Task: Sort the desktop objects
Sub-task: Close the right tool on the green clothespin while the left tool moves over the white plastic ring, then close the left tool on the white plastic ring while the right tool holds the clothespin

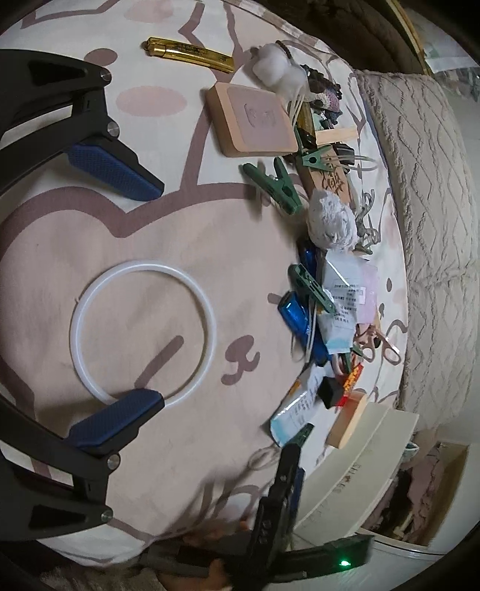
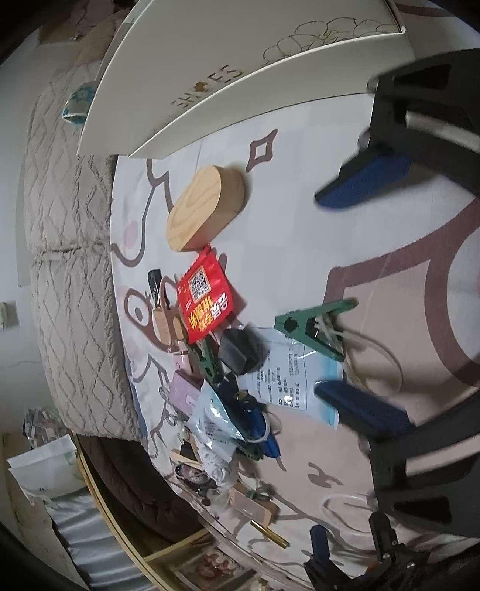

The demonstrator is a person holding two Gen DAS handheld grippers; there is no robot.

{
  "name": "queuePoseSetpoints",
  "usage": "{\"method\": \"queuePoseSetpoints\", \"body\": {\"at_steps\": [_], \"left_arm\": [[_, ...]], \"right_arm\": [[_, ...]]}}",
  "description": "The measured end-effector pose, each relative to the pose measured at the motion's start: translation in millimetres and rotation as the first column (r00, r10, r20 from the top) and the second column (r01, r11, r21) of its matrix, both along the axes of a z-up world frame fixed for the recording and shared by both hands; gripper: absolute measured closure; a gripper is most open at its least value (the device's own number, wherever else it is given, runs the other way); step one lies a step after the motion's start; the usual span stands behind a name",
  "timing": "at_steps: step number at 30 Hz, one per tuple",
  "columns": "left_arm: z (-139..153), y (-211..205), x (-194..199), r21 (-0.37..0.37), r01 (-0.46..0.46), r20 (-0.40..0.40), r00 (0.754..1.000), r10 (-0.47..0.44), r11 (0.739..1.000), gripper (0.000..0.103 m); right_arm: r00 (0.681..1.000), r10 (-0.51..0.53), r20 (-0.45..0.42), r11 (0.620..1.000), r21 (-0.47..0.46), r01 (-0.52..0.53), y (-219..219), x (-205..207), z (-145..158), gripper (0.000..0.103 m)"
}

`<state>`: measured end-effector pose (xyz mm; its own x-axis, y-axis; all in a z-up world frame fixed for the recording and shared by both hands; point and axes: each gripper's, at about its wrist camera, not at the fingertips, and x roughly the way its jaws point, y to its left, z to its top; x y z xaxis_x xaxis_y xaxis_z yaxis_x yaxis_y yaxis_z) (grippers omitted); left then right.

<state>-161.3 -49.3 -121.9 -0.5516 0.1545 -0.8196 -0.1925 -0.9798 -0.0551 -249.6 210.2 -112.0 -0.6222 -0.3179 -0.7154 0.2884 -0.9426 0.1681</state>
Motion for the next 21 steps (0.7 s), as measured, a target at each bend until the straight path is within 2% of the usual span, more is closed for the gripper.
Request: {"method": "queuePoseSetpoints", "body": {"at_steps": [2,4,6,12,15,21], "left_arm": [[2,-4,-1,0.030,-0.012,-0.001,1.000,0.012,0.999,0.000],[4,-8,-1,0.053,-0.030,-0.002,1.000,0.031,0.998,0.000],[5,-10,0,0.068,-0.039,-0.004,0.999,0.040,0.997,0.000],[3,3,2,0.126,0.003,0.024,1.000,-0.006,0.992,0.000],[0,15,4,0.112,0.025,0.033,0.999,-0.029,0.993,0.000],[-9,31,5,-0.003,0.014,0.028,1.000,-0.014,1.000,0.000]], "right_arm": [[1.000,0.012,0.000,1.000,-0.011,-0.012,0,0,-1,0.035],[1.000,0.024,0.002,1.000,-0.020,-0.024,0,0,-1,0.037],[0.999,0.038,0.002,0.999,-0.024,-0.038,-1,0,-1,0.049],[0.997,0.079,-0.009,0.997,-0.017,-0.079,-9,4,0,0.071],[0.997,0.077,-0.017,0.997,-0.017,-0.077,-8,11,2,0.071],[0.999,0.046,-0.014,0.999,-0.027,-0.047,3,27,4,0.071]]}}
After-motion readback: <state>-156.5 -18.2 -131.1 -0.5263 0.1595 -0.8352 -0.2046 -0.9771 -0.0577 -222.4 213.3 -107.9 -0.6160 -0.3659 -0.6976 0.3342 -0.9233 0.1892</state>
